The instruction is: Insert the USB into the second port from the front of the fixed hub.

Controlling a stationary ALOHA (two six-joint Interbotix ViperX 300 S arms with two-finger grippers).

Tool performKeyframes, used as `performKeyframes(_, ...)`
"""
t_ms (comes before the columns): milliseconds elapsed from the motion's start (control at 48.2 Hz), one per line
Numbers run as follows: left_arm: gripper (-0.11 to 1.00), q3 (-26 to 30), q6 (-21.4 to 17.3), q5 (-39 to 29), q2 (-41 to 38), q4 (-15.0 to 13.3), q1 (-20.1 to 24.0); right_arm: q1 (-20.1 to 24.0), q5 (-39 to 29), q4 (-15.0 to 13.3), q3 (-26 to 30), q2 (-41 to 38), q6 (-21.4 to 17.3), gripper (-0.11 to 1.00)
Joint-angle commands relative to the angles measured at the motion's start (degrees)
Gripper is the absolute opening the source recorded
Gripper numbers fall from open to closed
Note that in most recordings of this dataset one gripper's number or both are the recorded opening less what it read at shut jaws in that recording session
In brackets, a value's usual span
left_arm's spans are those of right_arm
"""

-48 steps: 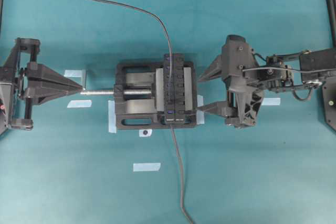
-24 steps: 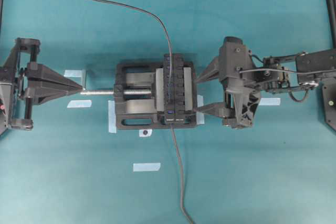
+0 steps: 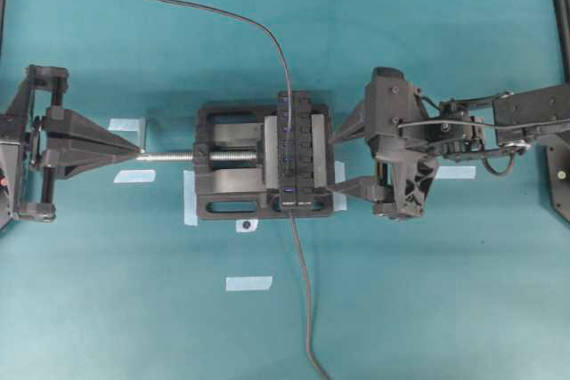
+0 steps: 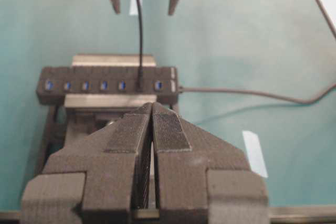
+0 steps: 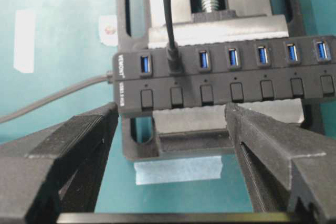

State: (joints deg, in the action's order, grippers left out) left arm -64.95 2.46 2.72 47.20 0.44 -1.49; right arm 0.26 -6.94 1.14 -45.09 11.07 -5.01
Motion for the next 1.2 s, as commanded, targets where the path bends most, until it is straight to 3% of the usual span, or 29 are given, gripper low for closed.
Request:
performKeyframes(0,0.00,0.5,0.1,0.3,-0.1,0.2,-0.2,0.2,0.4,-0.1,0.7,0.6,-0.4,0.87)
performKeyframes(1183,0.00,-0.2,0.4,0.3,-0.1,0.1,-0.6,0.2,0.4,-0.1,0.5,0.0,-0.4,0.87)
